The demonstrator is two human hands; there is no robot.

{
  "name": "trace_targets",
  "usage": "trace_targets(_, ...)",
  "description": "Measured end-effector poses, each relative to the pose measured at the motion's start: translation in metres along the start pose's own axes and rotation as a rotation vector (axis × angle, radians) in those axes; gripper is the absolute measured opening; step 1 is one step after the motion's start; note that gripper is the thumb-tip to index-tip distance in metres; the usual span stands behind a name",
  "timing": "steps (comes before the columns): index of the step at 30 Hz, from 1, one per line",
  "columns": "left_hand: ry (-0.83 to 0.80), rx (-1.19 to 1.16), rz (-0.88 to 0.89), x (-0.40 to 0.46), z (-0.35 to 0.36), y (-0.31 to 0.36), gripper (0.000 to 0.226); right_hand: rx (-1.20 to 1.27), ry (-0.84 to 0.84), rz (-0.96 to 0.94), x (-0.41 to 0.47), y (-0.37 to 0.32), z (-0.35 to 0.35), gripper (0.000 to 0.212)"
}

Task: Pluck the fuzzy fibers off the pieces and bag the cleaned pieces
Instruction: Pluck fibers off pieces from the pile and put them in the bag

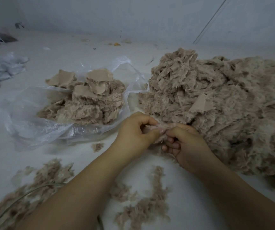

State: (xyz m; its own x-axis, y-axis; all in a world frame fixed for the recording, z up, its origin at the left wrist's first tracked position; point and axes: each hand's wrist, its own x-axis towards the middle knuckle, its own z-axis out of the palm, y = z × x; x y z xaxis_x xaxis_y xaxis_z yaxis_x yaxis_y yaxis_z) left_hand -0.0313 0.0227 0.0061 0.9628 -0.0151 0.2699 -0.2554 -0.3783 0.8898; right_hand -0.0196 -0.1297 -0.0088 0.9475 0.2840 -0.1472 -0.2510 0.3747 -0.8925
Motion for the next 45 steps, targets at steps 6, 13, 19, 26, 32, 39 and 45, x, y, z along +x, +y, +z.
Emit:
trace_targets(6,0.077,-0.160,-0.074,0.000,-0.003,0.001,0.018,0.018,0.044,0.004,0.002,0.000,-0.002,0.049)
trace_targets(13,0.109,0.032,0.084,-0.005,0.001,0.000,0.024,-0.056,-0.066,-0.035,0.001,0.002,-0.003,0.019)
trace_targets(19,0.023,-0.221,-0.117,-0.002,-0.002,-0.001,0.034,-0.090,-0.096,-0.059,0.000,0.002,-0.006,0.023)
trace_targets(26,-0.098,-0.153,-0.085,-0.003,-0.002,-0.003,0.021,-0.097,-0.054,-0.025,-0.003,-0.002,0.000,0.063)
trace_targets(32,-0.125,-0.235,-0.210,-0.006,-0.001,0.003,0.026,-0.102,-0.032,-0.049,-0.003,-0.001,0.001,0.051)
trace_targets(39,-0.130,-0.296,-0.325,-0.006,-0.002,0.003,0.042,-0.170,0.010,-0.090,-0.002,0.003,0.002,0.046)
trace_targets(45,-0.072,-0.139,-0.126,-0.005,-0.005,0.001,0.018,-0.335,-0.016,-0.158,-0.004,0.010,0.001,0.020)
